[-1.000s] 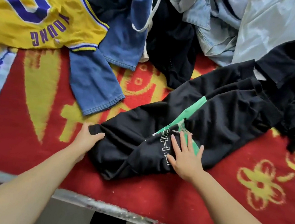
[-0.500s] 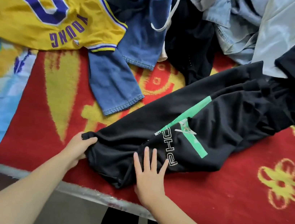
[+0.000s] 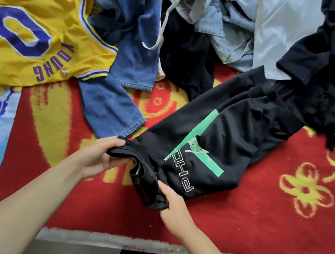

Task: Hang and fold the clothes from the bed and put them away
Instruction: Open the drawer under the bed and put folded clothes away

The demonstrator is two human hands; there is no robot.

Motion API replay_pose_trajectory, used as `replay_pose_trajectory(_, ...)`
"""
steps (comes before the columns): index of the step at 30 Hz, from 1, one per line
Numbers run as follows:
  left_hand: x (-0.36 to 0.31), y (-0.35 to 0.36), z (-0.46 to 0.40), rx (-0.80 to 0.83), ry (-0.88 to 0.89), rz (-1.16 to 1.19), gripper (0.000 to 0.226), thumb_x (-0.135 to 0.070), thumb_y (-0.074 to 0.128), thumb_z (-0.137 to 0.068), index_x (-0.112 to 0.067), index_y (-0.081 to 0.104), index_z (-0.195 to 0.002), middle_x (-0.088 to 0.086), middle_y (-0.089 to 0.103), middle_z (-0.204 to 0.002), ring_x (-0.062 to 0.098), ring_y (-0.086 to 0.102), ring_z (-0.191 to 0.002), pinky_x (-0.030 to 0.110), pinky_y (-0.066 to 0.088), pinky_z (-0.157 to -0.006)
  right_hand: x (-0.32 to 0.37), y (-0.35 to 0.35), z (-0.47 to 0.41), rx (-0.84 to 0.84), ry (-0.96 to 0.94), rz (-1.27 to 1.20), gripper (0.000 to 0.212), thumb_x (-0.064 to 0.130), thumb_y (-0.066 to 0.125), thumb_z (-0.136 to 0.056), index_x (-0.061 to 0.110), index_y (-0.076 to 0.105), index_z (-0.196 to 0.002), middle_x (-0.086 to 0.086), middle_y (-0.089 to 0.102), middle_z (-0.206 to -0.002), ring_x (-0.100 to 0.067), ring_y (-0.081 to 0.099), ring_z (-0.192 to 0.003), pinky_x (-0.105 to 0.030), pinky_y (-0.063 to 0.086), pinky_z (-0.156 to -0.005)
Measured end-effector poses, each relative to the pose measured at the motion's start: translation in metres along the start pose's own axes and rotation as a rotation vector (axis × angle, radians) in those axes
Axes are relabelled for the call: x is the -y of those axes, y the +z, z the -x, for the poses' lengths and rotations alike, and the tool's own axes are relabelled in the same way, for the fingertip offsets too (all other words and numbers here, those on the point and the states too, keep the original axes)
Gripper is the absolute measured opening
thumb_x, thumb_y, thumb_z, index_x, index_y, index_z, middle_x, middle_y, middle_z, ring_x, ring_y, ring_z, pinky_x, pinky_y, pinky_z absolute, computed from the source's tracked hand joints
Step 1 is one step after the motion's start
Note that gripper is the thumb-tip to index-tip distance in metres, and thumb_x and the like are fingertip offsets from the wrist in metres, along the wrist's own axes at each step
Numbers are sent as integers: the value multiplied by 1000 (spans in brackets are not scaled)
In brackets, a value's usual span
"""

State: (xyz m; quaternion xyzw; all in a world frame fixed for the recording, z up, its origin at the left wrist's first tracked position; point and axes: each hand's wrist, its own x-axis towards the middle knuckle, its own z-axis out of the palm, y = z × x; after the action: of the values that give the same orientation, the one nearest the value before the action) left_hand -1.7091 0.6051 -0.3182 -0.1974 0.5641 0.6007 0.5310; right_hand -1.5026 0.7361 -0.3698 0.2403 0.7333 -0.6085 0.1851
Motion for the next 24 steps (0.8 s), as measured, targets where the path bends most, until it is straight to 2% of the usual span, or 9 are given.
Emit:
replay_pose_trajectory(2, -16, 30, -8, 76, 7, 70, 13, -11, 50, -93, -9, 61, -87, 7, 71, -79, 13, 70, -69, 25, 57, -59, -1, -32, 15, -204, 56, -291, 63, -19, 44, -75, 27, 61, -114, 10, 65, -115, 9, 59, -105, -10, 42, -92)
replay_pose_trajectory(4, -25, 67, -22, 138, 19, 76, 14, -15, 52, -94, -9, 62, -86, 8, 72, -81, 15, 72, -73, 25, 57, -60, -8, -57, 22, -352, 180, -538, 53, -19, 47, -84, 26, 65, -105, 9, 71, -100, 1, 65, -90, -16, 51, -76)
replay_pose_trajectory(8, -26, 140, -64, 193, 133, -6, 18, -29, 55, -96, -13, 61, -103, 8, 70, -106, 20, 68, -101, 32, 57, -75, -28, -97, 10, -639, 298, -730, 24, 1, 49, -96, 20, 64, -101, 4, 69, -96, -5, 67, -83, -25, 53, -60)
replay_pose_trajectory(10, -16, 156, -88, 111, 245, -363, 31, -38, 51, -97, -19, 55, -121, 2, 59, -128, 16, 55, -121, 32, 48, -95, -40, -110, -2, -747, 361, -747, 20, 8, 50, -97, 20, 61, -107, -3, 65, -108, -14, 64, -93, -29, 53, -64)
replay_pose_trajectory(13, 12, 143, -115, 25, 386, -1316, 57, -46, 40, -99, -22, 28, -149, 1, 22, -158, 15, 16, -146, 35, 16, -117, -49, -119, -15, -795, 448, -750, 32, 15, 52, -97, 15, 48, -129, -9, 61, -114, -24, 61, -102, -30, 53, -69)
replay_pose_trajectory(16, 37, 115, -121, 23, 360, -1833, 67, -57, 28, -97, -29, 3, -153, 0, -12, -161, 15, -15, -146, 45, -2, -118, -43, -114, -12, -886, 460, -338, 57, 26, 52, -97, 14, 27, -147, -12, 49, -132, -24, 48, -121, -33, 40, -98)
replay_pose_trajectory(19, 42, 99, -115, 125, 771, -2054, 71, -53, 32, -96, -30, -9, -149, 3, -14, -160, 18, -22, -144, 50, -6, -116, -15, -91, -5, -988, 159, 341, 64, 30, 51, -95, 7, 25, -149, -19, 28, -153, -34, 23, -143, -48, 21, -116)
replay_pose_trajectory(21, 38, 93, -119, 366, 1014, -2175, 80, -37, 47, -89, -26, -3, -151, 3, -8, -160, 21, -15, -146, 53, -5, -117, -4, -65, -12, -830, 41, 730, 72, 47, 44, -89, 10, 29, -149, -19, 26, -154, -37, 19, -144, -60, 18, -111)
replay_pose_trajectory(24, 30, 84, -131, 531, 865, -2440, 101, -19, 46, -79, -29, -32, -143, -3, -33, -152, 16, -34, -139, 52, -20, -112, -15, -45, -23, -440, 178, 916, 96, 65, 49, -82, 19, 2, -152, -17, 5, -160, -39, -3, -146, -72, 10, -106)
